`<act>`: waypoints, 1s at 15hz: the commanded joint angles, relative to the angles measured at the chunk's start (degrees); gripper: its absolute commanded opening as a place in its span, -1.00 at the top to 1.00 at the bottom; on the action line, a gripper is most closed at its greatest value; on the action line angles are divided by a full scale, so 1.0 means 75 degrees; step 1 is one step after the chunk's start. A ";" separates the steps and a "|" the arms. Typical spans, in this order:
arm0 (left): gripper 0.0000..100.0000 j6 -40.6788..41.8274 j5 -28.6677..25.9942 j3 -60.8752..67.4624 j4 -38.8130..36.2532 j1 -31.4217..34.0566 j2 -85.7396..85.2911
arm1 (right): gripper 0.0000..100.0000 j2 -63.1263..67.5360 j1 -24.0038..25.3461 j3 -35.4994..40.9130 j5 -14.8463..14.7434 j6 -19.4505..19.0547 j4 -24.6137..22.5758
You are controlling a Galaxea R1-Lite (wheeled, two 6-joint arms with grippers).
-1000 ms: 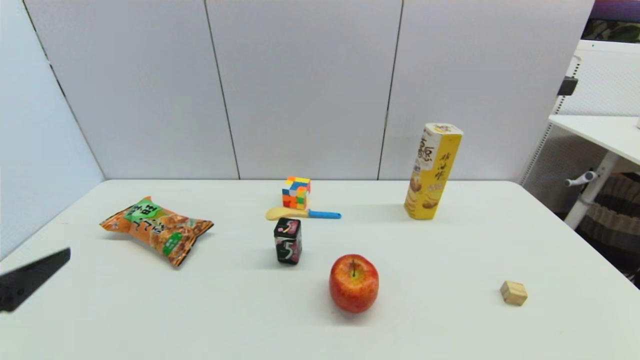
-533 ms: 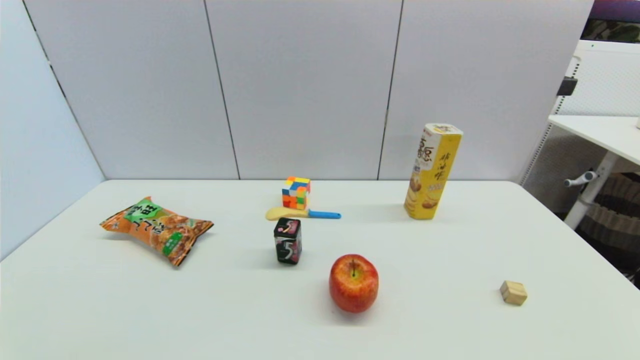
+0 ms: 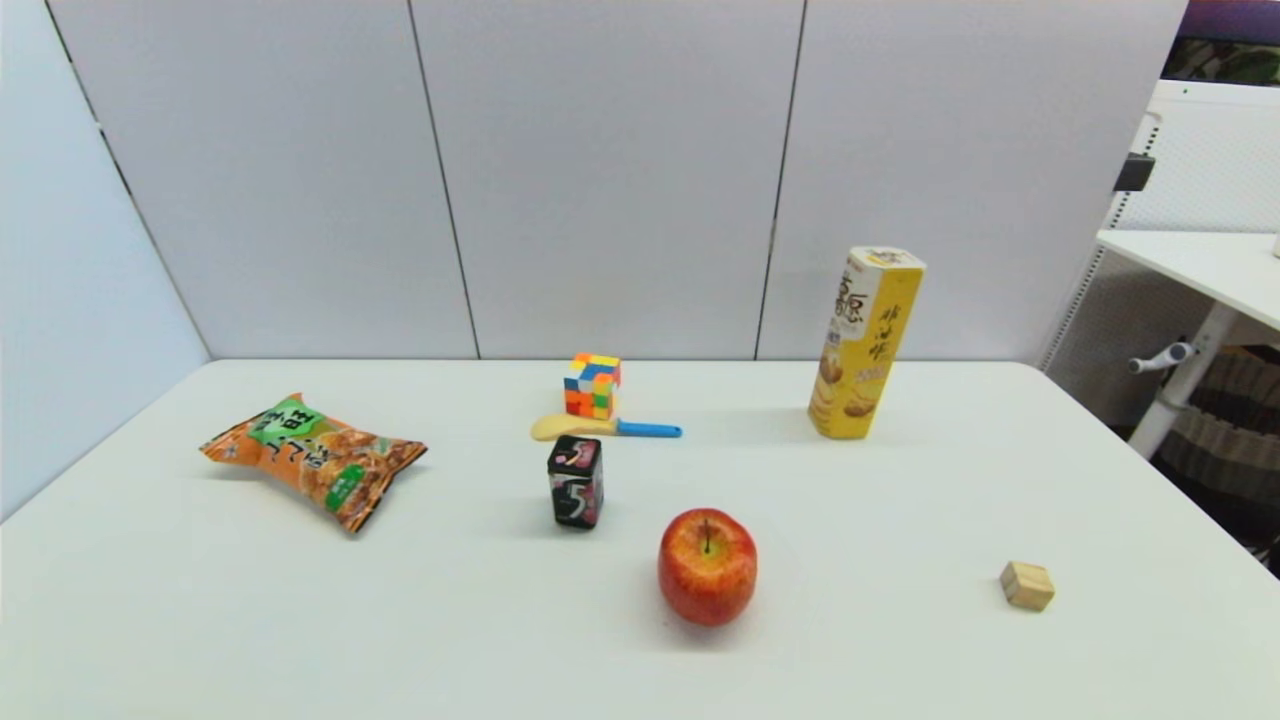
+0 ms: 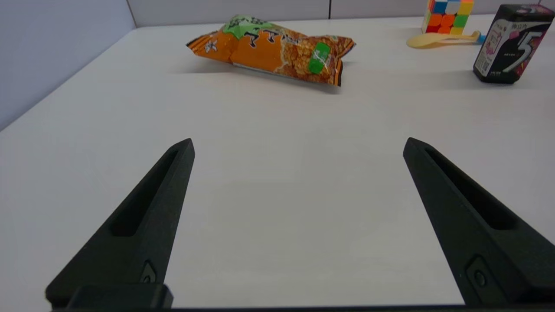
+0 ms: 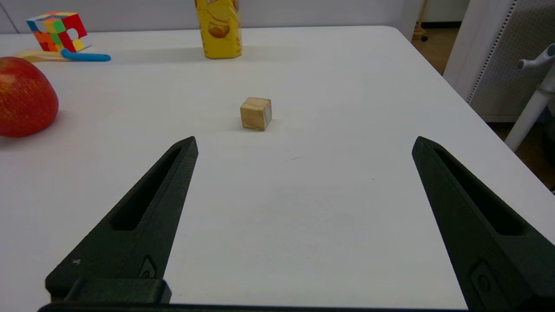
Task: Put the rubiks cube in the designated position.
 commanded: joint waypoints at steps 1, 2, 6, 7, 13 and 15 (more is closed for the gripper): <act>-1.00 -0.0185 0.0015 0.0073 -0.0064 0.0003 -0.0024 | -1.00 0.0010 0.0003 0.0001 0.0000 0.0001 -0.0002; -1.00 -0.0337 0.0038 0.0073 -0.0064 0.0003 -0.0024 | -1.00 0.0010 0.0003 0.0001 0.0000 0.0001 -0.0002; -1.00 -0.0490 0.0061 0.0073 -0.0064 0.0003 -0.0024 | -1.00 0.0010 0.0003 0.0001 0.0000 0.0001 -0.0002; -1.00 -0.0490 0.0061 0.0073 -0.0064 0.0003 -0.0024 | -1.00 0.0010 0.0003 0.0001 0.0000 0.0001 -0.0002; -1.00 -0.0490 0.0061 0.0073 -0.0064 0.0003 -0.0024 | -1.00 0.0010 0.0003 0.0001 0.0000 0.0001 -0.0002; -1.00 -0.0490 0.0061 0.0073 -0.0064 0.0003 -0.0024 | -1.00 0.0010 0.0003 0.0001 0.0000 -0.0011 -0.0002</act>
